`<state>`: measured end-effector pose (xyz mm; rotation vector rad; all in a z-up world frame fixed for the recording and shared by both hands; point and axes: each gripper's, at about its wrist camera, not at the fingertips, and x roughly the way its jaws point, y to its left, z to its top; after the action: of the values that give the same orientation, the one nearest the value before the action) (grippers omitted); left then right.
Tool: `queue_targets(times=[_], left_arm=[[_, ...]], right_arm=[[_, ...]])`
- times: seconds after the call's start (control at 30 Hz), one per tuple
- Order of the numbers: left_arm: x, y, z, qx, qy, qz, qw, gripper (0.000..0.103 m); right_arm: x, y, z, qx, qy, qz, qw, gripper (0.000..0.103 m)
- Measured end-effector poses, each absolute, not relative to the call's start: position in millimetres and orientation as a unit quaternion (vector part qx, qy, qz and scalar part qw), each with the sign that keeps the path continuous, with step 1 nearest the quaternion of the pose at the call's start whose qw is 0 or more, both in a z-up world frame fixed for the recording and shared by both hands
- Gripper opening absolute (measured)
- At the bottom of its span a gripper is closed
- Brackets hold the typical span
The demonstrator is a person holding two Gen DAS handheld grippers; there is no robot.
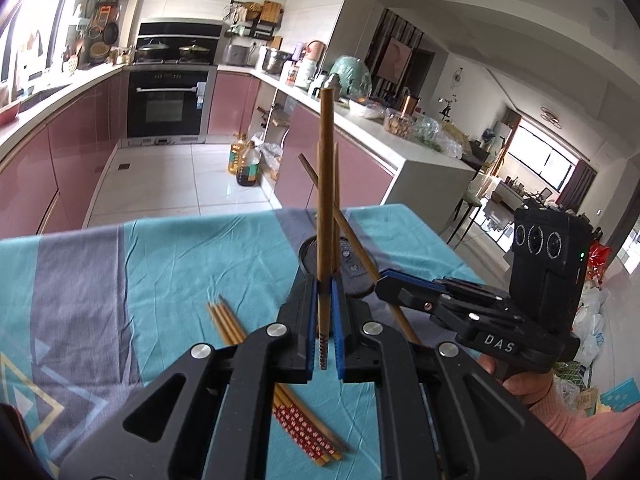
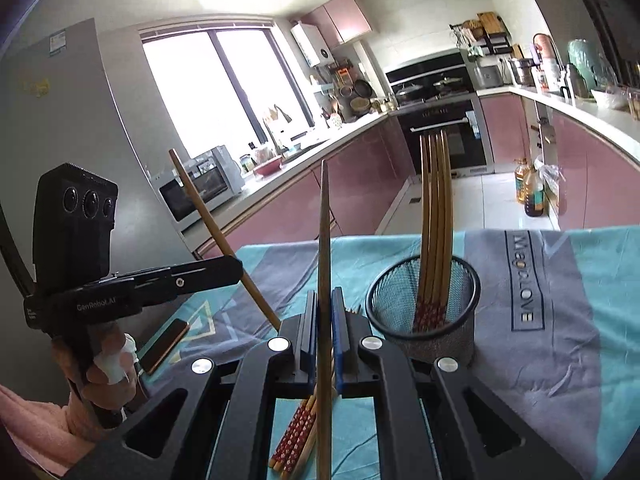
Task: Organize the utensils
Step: 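Lift both chopsticks upright and carry them over the black mesh cup, then lower the chopsticks into the cup and open both tools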
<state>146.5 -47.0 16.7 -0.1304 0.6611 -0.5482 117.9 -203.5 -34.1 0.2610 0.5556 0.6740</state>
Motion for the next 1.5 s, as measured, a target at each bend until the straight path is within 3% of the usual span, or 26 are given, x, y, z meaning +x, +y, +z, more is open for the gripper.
queue_targets(times=[0.4,0.93,1.5], left_arm=[[155.9,-56.2,28.3,-0.058,0.317,-0.269,0.908,0.008],[170.6,-76.4,84.8,-0.024,0.267,-0.264,0.926,0.008],[202.8,-115.4,29.8,0.038,0.352,-0.272,0.895,0.008]], right_arm=[[118.2,-212.5,-24.8,0.124,0.251,0.320,0.905,0.006],[133.1,-231.5,24.2,0.088,0.201,0.275,0.936,0.006],[168.6,-221.5,-9.5,0.057,0.265,0.243,0.931,0.006]])
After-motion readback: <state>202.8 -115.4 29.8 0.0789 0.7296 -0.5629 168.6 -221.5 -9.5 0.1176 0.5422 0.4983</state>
